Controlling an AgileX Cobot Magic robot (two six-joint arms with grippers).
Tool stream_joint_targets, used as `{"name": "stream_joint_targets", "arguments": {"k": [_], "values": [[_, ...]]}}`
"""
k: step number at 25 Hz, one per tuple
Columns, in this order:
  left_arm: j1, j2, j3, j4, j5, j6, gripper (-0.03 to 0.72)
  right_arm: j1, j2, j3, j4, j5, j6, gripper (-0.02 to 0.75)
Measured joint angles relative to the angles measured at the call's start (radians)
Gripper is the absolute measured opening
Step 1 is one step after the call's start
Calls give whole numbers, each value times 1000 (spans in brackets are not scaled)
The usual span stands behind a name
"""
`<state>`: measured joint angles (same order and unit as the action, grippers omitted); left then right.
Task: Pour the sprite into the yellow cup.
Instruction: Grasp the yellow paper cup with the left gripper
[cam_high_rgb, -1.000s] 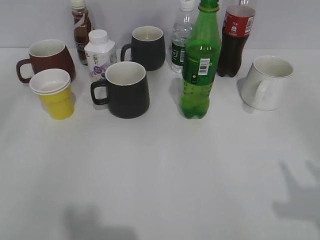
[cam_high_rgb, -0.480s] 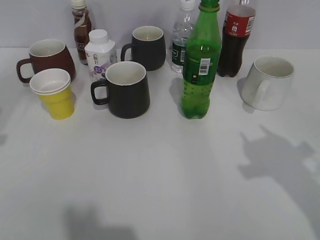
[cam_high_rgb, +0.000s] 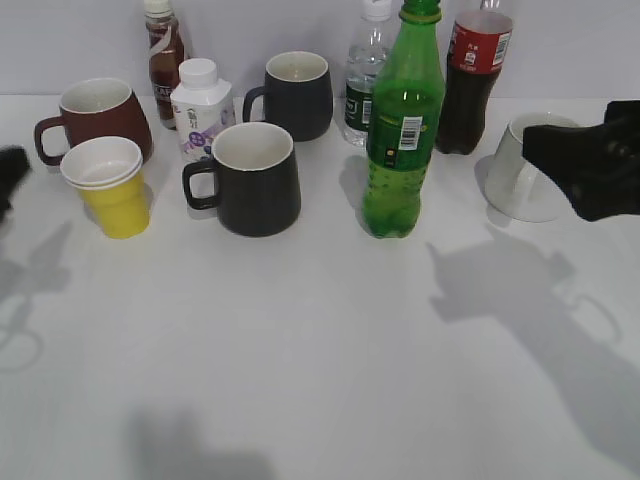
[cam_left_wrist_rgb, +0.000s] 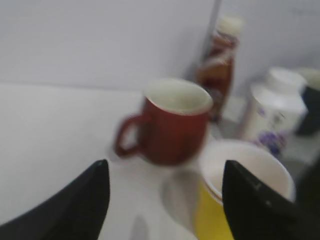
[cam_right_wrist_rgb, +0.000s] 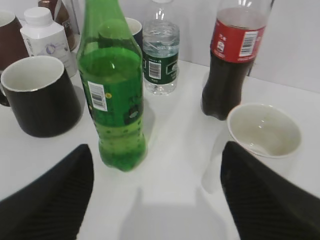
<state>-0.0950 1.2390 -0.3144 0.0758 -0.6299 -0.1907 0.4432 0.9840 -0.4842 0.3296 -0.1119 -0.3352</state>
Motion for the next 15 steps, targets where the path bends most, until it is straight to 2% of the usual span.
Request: {"name": "stream_joint_targets", "arguments": {"k": [6,10,15], "values": [[-132,83,54,23,5,7,575,10,55,0,0,-80,48,592],[-150,188,55,32,-116,117,580,10,58,0,0,-88,55,588],[-150,375,55,30,-404,145,616,10,58,0,0,-93,58,588]]}}
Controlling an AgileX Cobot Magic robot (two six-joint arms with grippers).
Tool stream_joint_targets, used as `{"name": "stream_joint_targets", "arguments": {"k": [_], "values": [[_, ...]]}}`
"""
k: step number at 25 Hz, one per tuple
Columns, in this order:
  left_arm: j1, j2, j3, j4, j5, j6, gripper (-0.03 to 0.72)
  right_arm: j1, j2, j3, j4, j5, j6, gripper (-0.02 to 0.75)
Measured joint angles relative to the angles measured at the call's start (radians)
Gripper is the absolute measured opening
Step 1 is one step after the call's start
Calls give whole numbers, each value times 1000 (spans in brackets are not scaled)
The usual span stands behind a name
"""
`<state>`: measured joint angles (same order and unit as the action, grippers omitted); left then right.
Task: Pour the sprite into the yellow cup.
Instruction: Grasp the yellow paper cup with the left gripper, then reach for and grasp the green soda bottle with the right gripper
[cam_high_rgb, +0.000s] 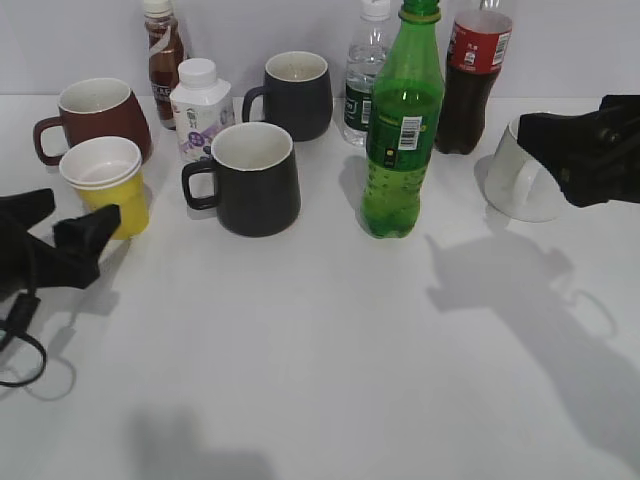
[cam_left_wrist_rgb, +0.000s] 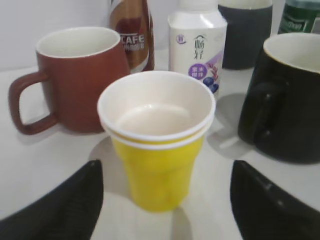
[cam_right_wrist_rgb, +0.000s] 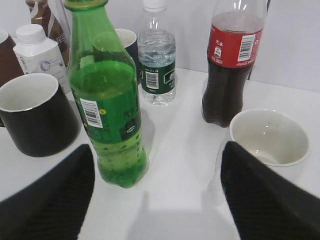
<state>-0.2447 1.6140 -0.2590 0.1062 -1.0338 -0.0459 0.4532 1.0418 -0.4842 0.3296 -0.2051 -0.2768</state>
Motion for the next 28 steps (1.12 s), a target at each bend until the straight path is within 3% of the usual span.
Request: {"name": "stream_joint_targets", "arguments": {"k": [4,18,22,25,28], "values": [[0,142,-14,0,-141,3,636,0,0,0,0,-3,0,588],[0,426,-301,-31,-171,4,636,0,79,0,-1,-56,11,585],[0,442,-337,-36,-172,4,569,0,106,0,-1,-75,13,582],[0,443,-339,-37,-172,4,470,0,138,-4,-6,-77,28,582],[0,443,-336,-38,-178,7,417,0,170,-18,-75,-78,75,582]]}}
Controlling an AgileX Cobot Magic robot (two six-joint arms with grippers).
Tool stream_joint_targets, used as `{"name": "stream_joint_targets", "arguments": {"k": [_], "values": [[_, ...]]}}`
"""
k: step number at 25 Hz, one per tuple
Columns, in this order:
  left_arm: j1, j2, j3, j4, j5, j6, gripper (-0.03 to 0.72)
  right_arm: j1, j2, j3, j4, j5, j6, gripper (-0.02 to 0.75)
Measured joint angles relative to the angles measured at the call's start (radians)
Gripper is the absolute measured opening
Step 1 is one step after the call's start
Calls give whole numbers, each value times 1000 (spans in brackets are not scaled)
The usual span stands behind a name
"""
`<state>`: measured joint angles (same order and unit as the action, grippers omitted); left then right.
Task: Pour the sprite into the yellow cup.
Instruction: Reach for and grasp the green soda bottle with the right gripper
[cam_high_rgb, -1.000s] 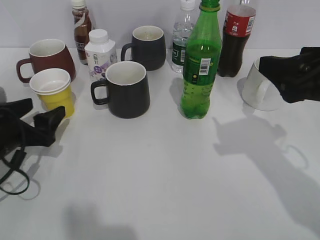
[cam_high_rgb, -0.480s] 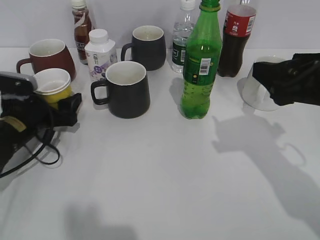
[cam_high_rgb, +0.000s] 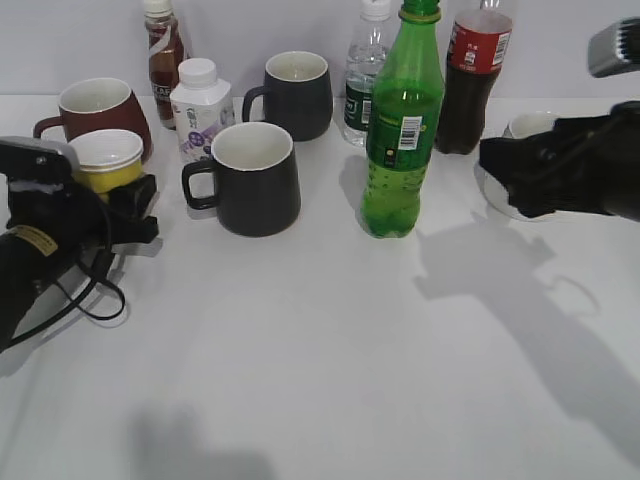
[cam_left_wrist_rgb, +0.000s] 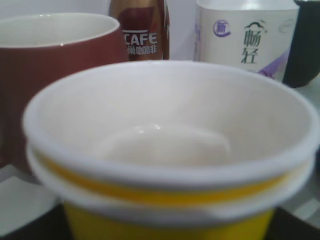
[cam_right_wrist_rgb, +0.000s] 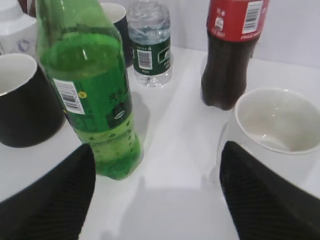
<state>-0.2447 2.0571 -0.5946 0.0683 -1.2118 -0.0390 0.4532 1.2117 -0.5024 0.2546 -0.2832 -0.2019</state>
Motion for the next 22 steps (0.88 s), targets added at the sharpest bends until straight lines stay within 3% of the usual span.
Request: {"name": "stream_joint_targets", "arguments": {"k": [8,18,22], "values": [[-1,-68,100,11,0,0,400,0,126,-9,-435,-170,342,588],[-1,-252,234,300,3,0,397,0,396,-10,-477,-547,372,596],[-1,-266,237,444,3,-25,397,0,495,-43,-478,-621,372,597]]}}
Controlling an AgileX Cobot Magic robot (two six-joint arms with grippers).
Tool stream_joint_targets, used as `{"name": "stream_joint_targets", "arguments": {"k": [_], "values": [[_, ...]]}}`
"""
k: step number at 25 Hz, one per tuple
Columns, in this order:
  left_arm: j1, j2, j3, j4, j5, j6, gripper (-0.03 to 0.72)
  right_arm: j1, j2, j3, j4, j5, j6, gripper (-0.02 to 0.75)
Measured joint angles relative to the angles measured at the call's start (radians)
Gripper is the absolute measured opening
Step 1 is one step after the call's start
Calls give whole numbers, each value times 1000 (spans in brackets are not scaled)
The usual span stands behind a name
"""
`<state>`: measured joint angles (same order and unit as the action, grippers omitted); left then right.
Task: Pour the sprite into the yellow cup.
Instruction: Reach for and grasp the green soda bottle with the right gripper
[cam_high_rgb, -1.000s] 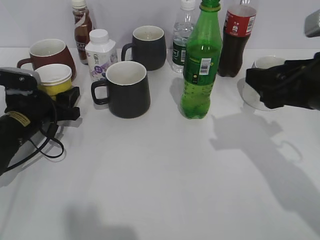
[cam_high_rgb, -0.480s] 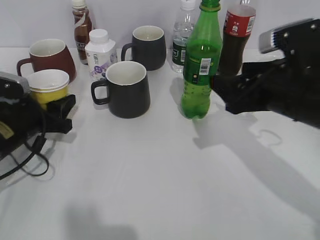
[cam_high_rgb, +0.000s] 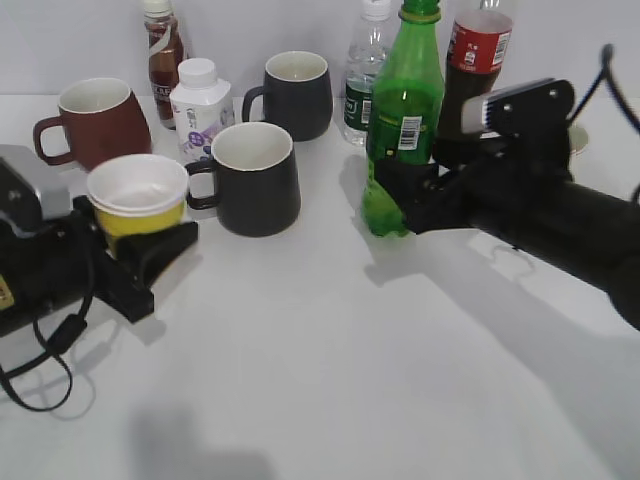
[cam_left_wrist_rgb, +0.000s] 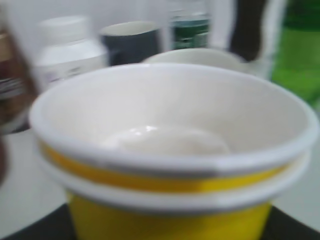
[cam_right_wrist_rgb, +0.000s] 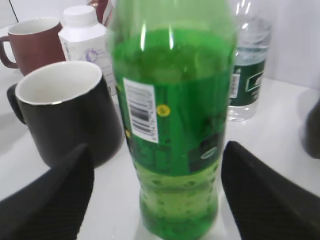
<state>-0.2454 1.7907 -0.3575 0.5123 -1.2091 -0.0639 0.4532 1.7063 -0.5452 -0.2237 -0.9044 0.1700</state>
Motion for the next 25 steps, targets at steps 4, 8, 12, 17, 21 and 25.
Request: {"name": "stream_joint_targets", "arguments": {"k": [4,8,12,17,21,25], "values": [[-1,-1,0,121,0,-65,397,0,71,-62,3,-6,0,597],[-1,-2,0,180,0,-98,396,0,128,-128,3,-6,-1,597],[-1,-2,0,199,0,-111,396,0,172,-186,1,-6,-1,596],[-23,-2,0,226,0,-114,394,0,208,-254,1,4,-1,596],[-79,-2,0,222,0,-114,393,0,221,-281,-3,12,-3,503],[-121,-2,0,218,0,-114,393,0,221,-283,-59,13,-3,428]]}}
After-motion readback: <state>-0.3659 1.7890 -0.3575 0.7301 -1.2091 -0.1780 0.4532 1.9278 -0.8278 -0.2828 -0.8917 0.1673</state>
